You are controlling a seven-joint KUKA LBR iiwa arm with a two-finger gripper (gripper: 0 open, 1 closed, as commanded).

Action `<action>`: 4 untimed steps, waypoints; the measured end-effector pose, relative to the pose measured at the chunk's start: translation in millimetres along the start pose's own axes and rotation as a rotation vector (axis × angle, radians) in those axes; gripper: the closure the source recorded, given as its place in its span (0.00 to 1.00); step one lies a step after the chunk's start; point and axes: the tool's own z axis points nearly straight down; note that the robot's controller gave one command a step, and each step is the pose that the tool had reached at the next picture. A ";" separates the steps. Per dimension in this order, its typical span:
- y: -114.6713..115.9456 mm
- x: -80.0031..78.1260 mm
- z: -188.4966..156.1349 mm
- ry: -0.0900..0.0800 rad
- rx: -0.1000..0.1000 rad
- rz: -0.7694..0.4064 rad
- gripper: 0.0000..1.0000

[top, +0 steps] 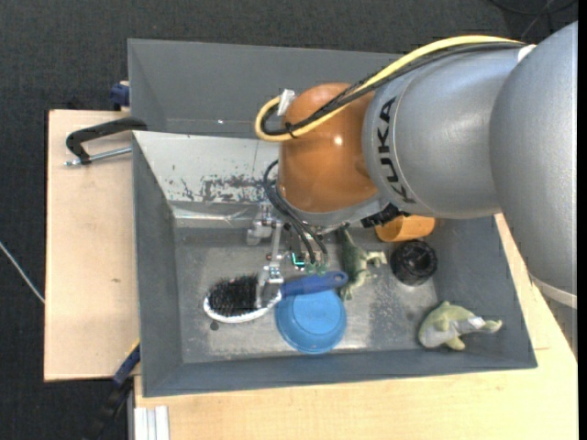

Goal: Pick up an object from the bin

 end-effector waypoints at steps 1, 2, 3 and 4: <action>7.2 37.4 75.4 -0.017 -0.003 -0.147 0.00; 15.7 44.0 45.0 -0.015 -0.003 -0.080 0.00; 12.5 50.8 46.5 -0.008 0.000 -0.157 0.00; 2.9 47.4 74.8 -0.011 -0.002 -0.098 0.00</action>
Offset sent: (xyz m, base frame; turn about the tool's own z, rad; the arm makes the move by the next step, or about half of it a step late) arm -0.0403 0.0054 -0.0767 -0.1463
